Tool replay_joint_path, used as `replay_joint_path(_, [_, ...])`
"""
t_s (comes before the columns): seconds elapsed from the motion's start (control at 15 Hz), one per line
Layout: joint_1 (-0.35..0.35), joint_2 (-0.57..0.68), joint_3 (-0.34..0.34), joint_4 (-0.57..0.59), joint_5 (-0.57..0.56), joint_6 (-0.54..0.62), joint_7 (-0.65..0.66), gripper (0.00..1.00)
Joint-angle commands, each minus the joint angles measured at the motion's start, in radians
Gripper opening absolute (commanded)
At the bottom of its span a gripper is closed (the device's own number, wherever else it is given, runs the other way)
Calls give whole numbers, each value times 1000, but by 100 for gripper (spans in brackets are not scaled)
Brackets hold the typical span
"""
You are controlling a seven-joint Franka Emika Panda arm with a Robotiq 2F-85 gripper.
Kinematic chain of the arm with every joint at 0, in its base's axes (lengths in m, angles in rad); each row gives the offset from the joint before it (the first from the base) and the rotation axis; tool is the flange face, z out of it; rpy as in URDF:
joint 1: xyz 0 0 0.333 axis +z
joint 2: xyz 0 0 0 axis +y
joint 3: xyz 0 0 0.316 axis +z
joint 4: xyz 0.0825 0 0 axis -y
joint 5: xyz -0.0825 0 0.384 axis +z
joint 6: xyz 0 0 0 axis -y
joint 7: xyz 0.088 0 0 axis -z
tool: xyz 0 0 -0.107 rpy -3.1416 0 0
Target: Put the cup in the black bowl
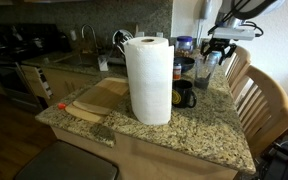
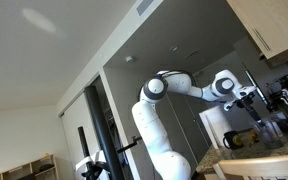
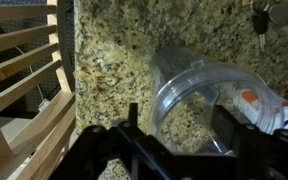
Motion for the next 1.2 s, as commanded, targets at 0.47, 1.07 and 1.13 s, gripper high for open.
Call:
replay_joint_path(0.47, [10,0,-12,-3,-16,19,-4,0])
replay_joint_path(1.07, [-48,-124,-63,75,-228,57,-78,3])
replay_joint_path(1.13, [-66,-136,-78,106,-264,64,-108,3])
